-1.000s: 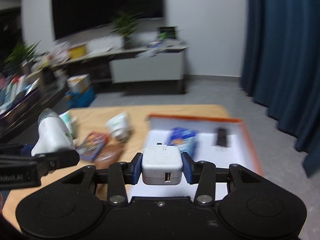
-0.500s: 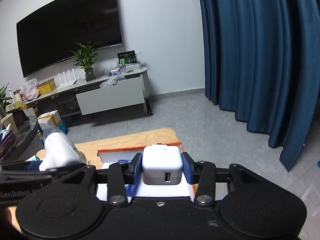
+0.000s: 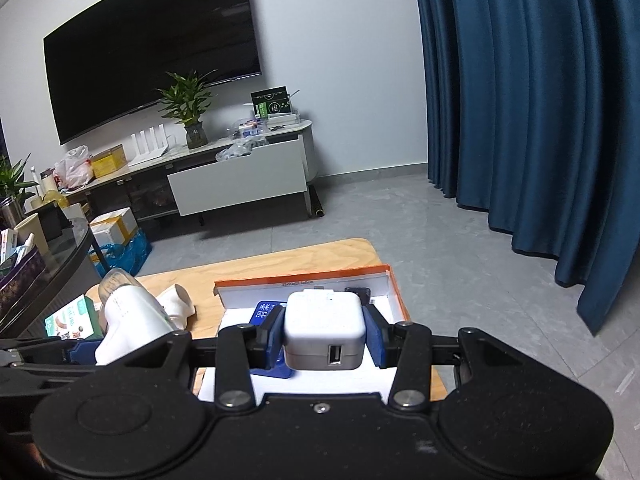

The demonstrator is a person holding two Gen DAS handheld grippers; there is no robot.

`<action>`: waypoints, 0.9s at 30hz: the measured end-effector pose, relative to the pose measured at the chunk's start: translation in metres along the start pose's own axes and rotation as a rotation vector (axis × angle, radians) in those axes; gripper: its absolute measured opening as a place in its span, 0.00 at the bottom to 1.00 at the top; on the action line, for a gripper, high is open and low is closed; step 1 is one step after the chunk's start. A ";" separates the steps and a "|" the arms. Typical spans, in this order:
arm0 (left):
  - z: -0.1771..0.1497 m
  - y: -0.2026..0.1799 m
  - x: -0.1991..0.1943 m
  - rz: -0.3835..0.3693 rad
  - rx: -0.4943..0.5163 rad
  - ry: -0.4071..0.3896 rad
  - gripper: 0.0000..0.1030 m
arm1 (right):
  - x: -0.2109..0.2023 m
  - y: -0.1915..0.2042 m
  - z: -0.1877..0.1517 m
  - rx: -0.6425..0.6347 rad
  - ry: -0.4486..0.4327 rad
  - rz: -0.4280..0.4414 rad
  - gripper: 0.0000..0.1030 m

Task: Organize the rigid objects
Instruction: 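Carry the white diffuser and white cube charger over the white box, then hold the diffuser and cube charger above the box, lowering slowly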

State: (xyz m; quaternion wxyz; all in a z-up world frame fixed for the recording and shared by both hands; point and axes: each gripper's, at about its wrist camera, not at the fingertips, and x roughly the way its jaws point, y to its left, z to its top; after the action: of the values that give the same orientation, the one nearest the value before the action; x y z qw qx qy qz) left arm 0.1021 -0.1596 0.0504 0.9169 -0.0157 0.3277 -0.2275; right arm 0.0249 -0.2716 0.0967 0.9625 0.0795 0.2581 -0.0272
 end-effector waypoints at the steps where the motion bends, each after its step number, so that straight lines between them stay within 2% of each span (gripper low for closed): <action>1: -0.002 -0.002 -0.002 0.000 -0.001 0.000 0.63 | 0.000 0.001 0.000 -0.002 0.001 -0.001 0.50; 27: -0.006 -0.003 -0.003 0.009 -0.023 0.008 0.63 | 0.003 0.008 -0.002 -0.014 0.014 0.002 0.50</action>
State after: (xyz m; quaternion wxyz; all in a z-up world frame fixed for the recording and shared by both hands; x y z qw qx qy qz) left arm 0.0953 -0.1600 0.0474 0.9163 -0.0240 0.3340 -0.2197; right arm 0.0274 -0.2629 0.0942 0.9612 0.0733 0.2648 -0.0238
